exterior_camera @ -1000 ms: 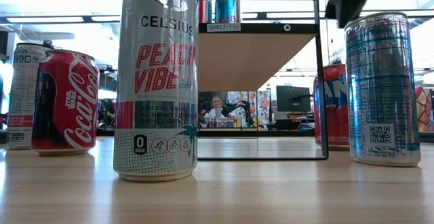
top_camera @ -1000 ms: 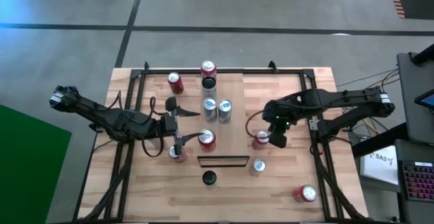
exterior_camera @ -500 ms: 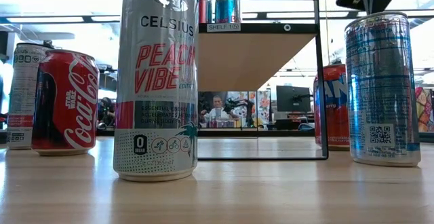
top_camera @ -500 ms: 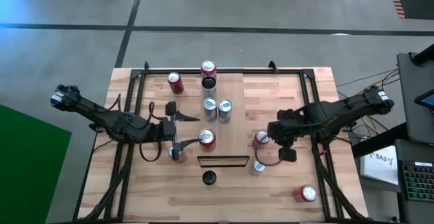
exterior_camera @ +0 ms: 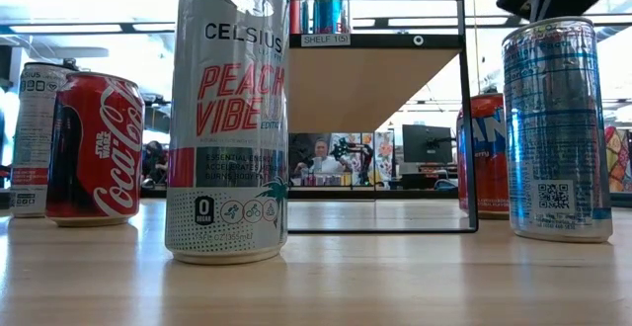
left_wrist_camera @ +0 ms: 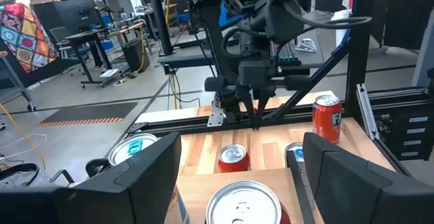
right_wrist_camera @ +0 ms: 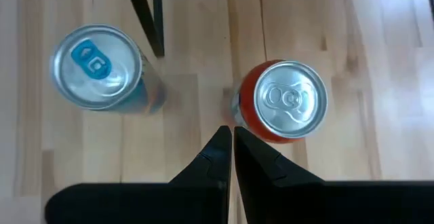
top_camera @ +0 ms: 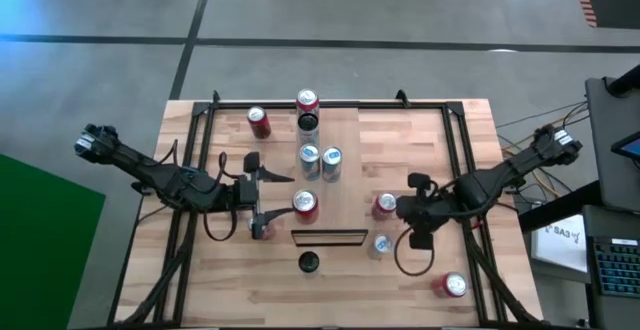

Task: Place canned beverage on shelf
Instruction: Put the orange soda can on the shelf aligned with the other orange soda can

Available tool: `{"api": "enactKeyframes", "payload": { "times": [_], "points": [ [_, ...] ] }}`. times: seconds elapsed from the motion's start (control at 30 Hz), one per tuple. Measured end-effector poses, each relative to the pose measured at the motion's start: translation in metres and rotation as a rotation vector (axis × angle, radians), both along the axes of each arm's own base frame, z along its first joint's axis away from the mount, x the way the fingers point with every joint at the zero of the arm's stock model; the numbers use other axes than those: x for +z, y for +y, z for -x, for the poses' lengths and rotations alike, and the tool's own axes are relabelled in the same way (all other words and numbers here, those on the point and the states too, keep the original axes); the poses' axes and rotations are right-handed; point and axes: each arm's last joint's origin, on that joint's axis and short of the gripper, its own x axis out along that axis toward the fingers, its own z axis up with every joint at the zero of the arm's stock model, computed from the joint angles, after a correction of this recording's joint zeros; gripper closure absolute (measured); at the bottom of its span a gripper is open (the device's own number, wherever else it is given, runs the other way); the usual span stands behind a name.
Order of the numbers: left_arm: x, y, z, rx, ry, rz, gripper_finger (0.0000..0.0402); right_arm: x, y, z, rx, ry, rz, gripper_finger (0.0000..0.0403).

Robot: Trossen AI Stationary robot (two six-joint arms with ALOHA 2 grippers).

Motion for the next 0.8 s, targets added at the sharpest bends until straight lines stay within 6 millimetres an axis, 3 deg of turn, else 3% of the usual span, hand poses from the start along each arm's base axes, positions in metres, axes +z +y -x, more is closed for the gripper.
{"api": "enactKeyframes", "payload": {
  "times": [0.23, 0.63, 0.8],
  "points": [
    [0.000, 0.000, 0.000, 0.000, 0.000, 0.000, 0.0125, -0.014, -0.008, 0.002, 0.022, -0.137, 0.015, 0.0394],
    [0.000, 0.000, 0.000, 0.000, -0.001, 0.000, 0.0125, -0.018, -0.009, 0.002, 0.124, -0.120, 0.094, 0.0392],
    [0.000, 0.000, 0.000, 0.000, -0.001, 0.000, 0.0125, -0.018, -0.010, 0.001, 0.056, -0.136, 0.090, 0.0354]
  ]
}}
